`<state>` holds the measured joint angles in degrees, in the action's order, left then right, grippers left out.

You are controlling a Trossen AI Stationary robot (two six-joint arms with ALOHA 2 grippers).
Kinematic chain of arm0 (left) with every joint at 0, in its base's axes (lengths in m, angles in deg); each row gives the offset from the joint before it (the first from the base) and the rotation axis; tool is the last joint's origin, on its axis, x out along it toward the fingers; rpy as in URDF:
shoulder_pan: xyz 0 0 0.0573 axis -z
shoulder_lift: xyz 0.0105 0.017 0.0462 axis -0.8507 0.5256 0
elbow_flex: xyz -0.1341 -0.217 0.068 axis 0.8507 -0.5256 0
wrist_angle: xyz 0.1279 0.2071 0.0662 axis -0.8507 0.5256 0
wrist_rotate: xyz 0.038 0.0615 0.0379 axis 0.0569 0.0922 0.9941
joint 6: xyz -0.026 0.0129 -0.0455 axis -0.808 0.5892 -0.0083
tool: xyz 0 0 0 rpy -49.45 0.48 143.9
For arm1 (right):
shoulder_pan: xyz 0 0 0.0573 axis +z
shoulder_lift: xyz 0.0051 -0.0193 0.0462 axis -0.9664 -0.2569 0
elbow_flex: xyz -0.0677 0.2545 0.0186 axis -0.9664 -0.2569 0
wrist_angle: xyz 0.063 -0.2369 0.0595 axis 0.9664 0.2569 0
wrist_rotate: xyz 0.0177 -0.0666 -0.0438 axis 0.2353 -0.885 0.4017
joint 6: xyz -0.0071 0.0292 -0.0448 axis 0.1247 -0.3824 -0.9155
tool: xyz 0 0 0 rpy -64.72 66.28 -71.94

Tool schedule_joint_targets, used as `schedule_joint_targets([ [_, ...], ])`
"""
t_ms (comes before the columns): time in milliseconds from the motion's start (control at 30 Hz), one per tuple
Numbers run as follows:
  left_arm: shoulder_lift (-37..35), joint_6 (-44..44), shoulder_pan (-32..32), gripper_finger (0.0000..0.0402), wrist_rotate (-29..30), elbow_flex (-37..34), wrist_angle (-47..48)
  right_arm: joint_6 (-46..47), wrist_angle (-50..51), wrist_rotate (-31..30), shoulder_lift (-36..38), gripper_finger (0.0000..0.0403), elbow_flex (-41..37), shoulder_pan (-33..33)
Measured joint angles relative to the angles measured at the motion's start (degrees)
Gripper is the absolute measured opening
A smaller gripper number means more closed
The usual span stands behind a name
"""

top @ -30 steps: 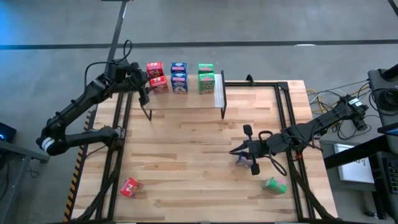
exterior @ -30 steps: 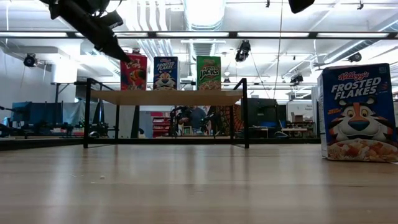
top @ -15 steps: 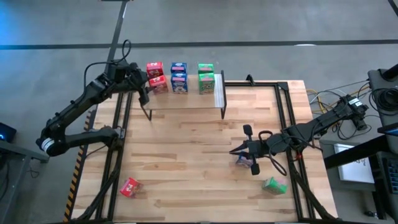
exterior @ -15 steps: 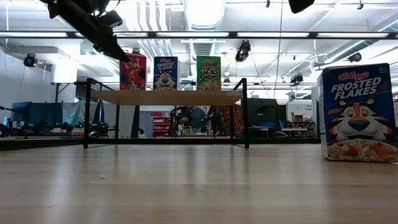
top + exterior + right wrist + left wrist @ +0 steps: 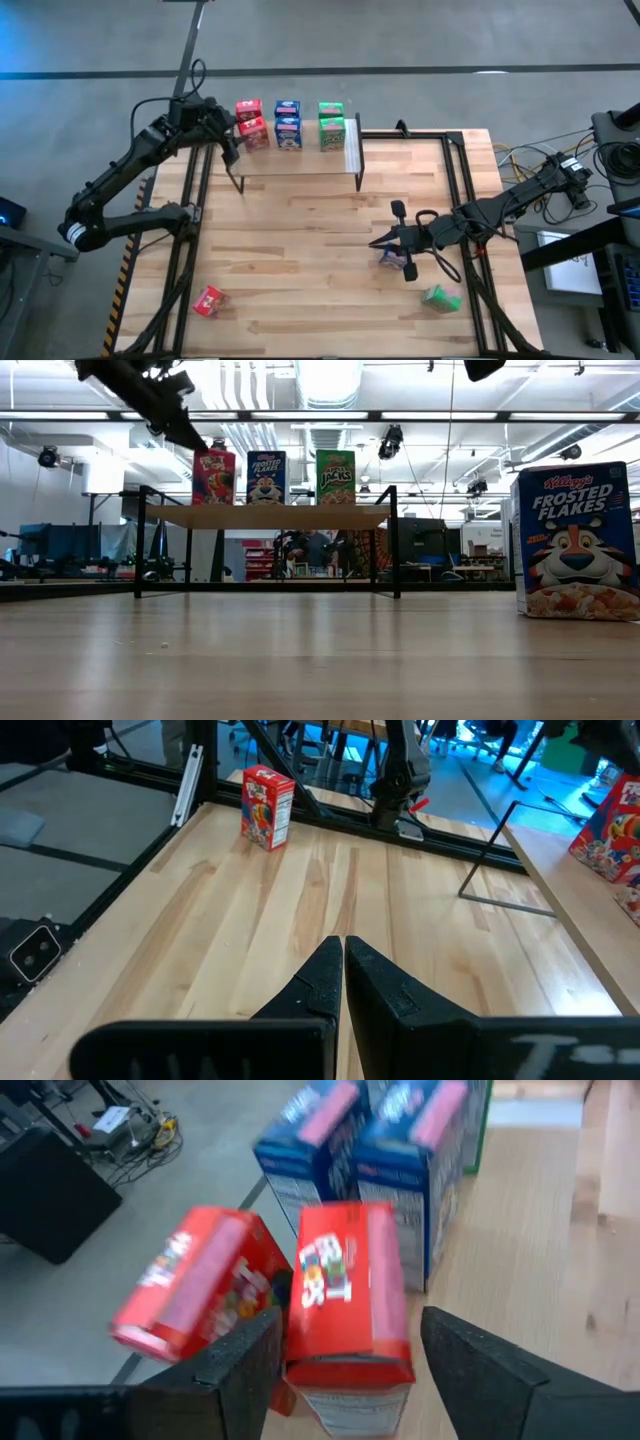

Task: Stack cereal on shelf
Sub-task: Put the right red cereal box on the shelf aligned with the red cereal box

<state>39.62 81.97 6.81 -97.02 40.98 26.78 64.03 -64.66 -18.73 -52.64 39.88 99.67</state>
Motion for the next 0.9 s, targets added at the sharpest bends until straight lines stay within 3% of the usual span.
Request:
schedule_joint_targets([
  [333, -0.08, -2.07, 0.04, 0.0229, -0.05, 8.0, 2.55, 0.04, 1.19, -0.13, 0.0, 0.0009, 0.0, 0.0],
  [533, 2.19, -8.22, 0.07, 0.0232, -0.09, 9.76, 3.66, -0.06, 1.19, -0.13, 0.02, 0.0009, 0.0, 0.0],
  [700, 5.49, -7.83, 0.33, 0.0267, -0.07, 10.51, 6.32, -0.28, 1.19, -0.13, 0.02, 0.0009, 0.0, 0.0],
  [900, 7.71, -0.36, 0.6, 0.0309, 1.58, 10.44, 6.6, -0.31, 1.33, -0.13, 0.02, 0.0009, 0.0, 0.0],
])
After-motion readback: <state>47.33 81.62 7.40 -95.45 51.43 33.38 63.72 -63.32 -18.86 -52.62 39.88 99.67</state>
